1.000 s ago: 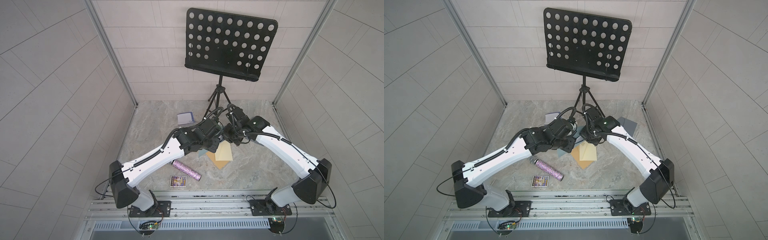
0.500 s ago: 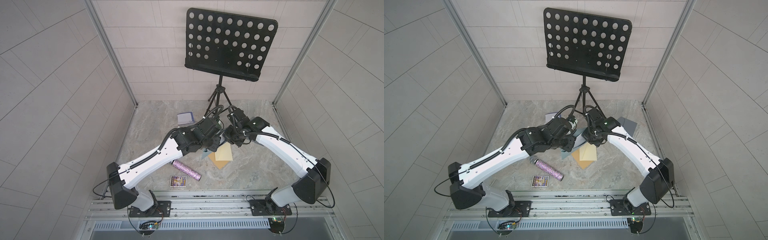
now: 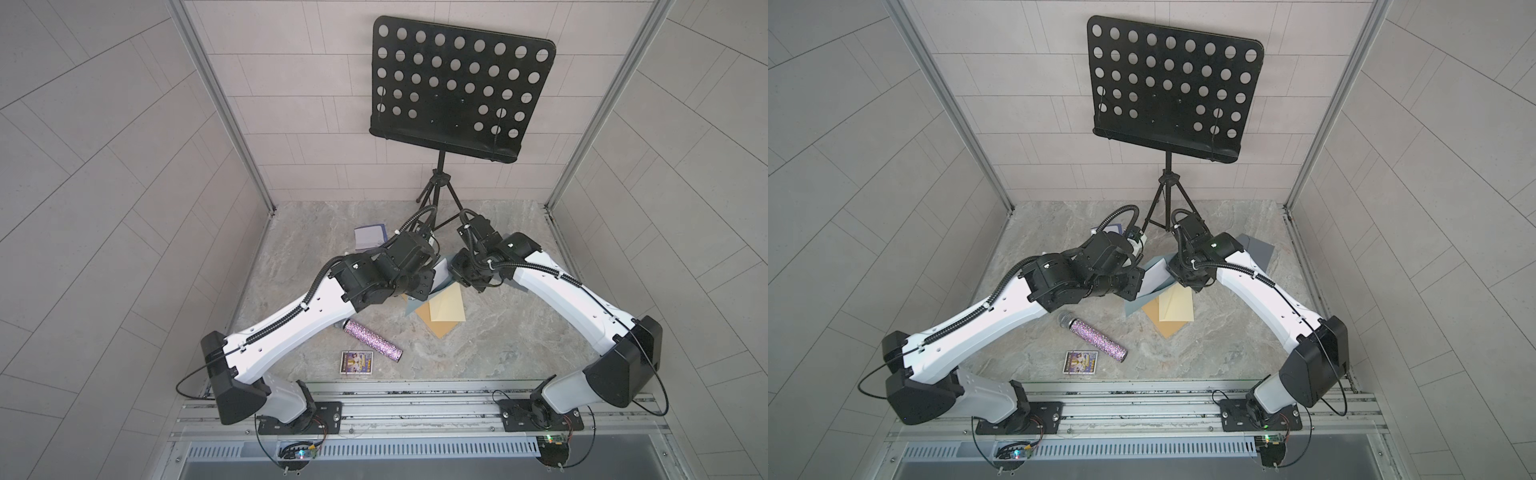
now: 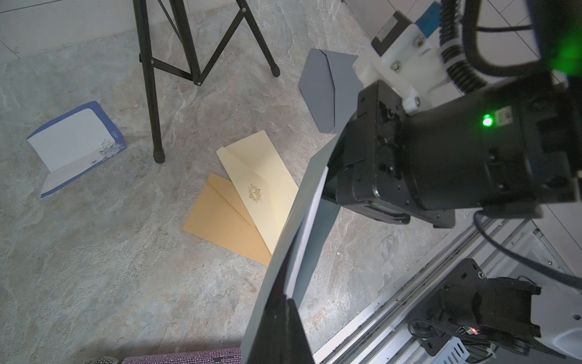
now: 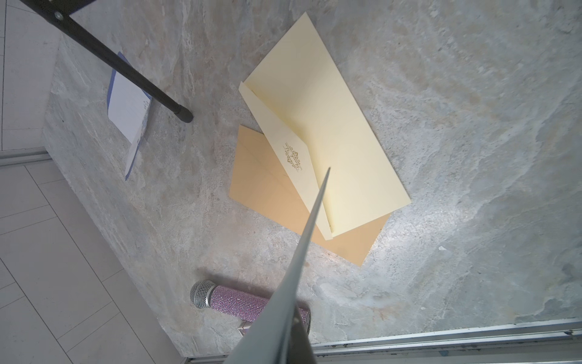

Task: Take the letter paper out of the envelope
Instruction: Take out the letter paper from the envelope.

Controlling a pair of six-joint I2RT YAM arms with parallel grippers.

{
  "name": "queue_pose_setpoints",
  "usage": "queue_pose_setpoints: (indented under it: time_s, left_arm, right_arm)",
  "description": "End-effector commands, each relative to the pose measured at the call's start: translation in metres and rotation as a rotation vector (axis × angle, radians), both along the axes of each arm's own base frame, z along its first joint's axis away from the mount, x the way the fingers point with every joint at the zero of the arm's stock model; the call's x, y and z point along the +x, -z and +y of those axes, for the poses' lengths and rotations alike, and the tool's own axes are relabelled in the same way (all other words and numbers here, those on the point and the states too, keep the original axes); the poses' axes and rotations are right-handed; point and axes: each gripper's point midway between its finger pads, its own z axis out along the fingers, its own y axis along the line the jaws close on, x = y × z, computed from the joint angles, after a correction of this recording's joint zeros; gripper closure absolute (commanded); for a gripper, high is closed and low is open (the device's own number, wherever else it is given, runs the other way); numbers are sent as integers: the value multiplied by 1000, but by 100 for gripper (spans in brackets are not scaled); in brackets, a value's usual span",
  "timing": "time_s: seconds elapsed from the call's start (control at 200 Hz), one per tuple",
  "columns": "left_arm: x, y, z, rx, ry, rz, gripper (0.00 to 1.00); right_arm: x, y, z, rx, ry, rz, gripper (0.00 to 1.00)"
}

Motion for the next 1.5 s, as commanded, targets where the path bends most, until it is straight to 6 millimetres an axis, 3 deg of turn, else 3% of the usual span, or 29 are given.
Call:
queue_pose_setpoints:
  time_s: [0.0,0.055,0.13,0.215,0.55,0.69,1.02,1.261,1.386,1.496]
  left_arm:
    - [-4,3,4,-11,-7,31,100]
    - [-4,6,3,-11,-8,42,100]
    - [-5,8,4,-4,-8,47,83]
    - [-6,9,4,0,2,47,72]
    - [-6,29,8,85,26,50,64]
    - [-11,38,-3,112,70,54,58]
    - [-1,53,-6,239,75,2,55]
    - [9,44,2,244,-8,-32,55]
    - [12,36,-7,167,-20,-49,53]
    - [12,45,-9,204,-8,-23,62]
  right_arm:
    - [-3,7,-2,-5,20,29,100]
    - [-4,7,-2,-2,21,31,100]
    - [-4,6,-3,0,27,30,100]
    - [-5,6,-3,2,32,30,100]
    - [-3,3,2,30,39,34,100]
    - [-4,2,3,38,42,36,100]
    - [-5,-2,5,54,39,34,100]
    - [-7,-2,7,58,30,30,100]
    - [-8,-1,7,58,28,33,100]
    - [-8,-4,7,61,29,25,100]
